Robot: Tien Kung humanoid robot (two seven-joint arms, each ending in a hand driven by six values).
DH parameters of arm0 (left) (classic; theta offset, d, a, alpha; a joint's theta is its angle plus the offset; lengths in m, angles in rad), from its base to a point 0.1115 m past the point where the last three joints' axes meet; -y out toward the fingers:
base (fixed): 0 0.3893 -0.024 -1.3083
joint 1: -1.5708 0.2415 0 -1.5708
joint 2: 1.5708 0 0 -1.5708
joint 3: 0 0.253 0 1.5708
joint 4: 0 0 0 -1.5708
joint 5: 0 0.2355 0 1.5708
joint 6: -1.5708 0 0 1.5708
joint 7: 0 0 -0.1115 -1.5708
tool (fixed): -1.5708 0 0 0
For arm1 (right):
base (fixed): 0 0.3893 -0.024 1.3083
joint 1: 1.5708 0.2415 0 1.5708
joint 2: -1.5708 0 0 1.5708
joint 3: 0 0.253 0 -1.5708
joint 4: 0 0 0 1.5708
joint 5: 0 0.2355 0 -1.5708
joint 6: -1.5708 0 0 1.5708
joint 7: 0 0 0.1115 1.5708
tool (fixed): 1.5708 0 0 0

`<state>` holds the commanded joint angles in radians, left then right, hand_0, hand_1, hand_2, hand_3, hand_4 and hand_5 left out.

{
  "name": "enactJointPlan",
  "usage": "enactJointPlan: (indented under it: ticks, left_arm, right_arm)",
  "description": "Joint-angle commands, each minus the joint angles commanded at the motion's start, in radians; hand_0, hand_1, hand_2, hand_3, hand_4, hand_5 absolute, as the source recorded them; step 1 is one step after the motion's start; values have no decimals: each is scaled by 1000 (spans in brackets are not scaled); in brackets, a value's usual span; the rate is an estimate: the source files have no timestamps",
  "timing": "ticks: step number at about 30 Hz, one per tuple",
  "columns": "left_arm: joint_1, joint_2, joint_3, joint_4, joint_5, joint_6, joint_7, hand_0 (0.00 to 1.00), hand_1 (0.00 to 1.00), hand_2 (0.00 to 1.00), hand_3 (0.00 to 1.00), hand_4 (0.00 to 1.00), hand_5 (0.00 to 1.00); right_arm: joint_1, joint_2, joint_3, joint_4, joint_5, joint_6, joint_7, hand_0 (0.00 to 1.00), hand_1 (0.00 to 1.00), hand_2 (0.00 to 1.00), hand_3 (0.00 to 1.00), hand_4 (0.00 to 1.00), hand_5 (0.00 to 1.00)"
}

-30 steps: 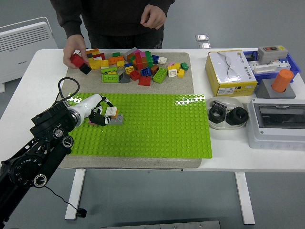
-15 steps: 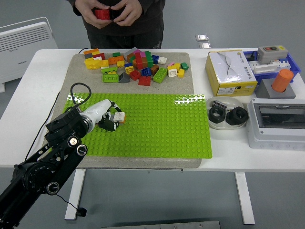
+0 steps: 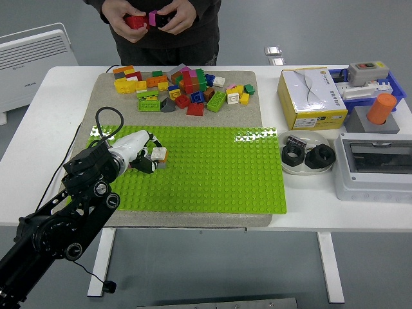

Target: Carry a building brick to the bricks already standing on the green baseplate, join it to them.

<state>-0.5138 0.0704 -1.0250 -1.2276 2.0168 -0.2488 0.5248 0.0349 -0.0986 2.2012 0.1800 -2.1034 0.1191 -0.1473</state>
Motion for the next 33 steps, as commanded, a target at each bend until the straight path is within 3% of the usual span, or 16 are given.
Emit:
enactJointPlan:
  ticks: [20,33]
  left_arm:
    - [-9,4,19,44,39,11,-14,208,2,49,289,289,2]
    - [-8,2,23,41,46,21,-28,210,2,51,312,323,2]
  right_arm:
    - [0,-1,-37,0,37,-7,-4,604,584,606,645,855,998]
    - [0,-1,-47,0,49,-8,-6,609,587,605,641,857,998]
